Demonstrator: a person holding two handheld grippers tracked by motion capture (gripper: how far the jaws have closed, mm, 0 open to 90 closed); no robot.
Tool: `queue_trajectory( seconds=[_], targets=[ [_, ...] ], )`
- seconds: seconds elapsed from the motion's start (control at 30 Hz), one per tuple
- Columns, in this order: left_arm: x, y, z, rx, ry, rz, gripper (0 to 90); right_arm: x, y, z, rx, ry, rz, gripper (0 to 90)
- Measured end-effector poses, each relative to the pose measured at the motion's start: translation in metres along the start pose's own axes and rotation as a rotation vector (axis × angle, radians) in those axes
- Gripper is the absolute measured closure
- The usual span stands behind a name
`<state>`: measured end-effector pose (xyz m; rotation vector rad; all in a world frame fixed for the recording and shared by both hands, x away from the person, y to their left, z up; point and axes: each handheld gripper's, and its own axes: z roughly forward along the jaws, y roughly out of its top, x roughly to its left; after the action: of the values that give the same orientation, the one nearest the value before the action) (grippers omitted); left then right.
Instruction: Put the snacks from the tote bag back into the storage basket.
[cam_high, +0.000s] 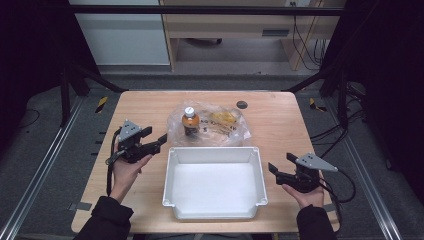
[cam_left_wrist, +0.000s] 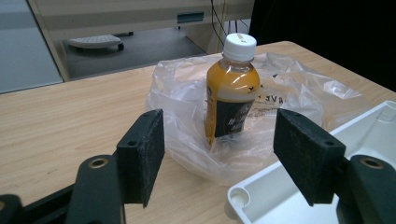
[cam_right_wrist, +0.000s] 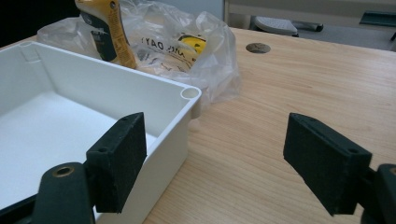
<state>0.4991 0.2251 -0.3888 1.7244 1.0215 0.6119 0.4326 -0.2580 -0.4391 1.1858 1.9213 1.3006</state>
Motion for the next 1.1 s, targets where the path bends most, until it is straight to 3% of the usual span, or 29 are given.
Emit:
queue_trajectory(
  seconds=[0.5, 0.57, 1.1],
  targets=[
    [-0.003, 0.012, 0.025, -0.016, 0.028, 0.013, 37.9, 0.005, 0.002, 0.004, 0.013, 0.024, -0.031, 21.5],
    [-0.004, 0.012, 0.029, -0.032, 0.027, 0.010, 38.9, 0.005, 0.002, 0.004, 0.012, 0.025, -0.032, 21.5],
    [-0.014, 0.024, 0.055, -0.022, 0.023, 0.040, 39.1, 0.007, 0.002, 0.006, 0.013, 0.035, -0.036, 21.8]
  ],
)
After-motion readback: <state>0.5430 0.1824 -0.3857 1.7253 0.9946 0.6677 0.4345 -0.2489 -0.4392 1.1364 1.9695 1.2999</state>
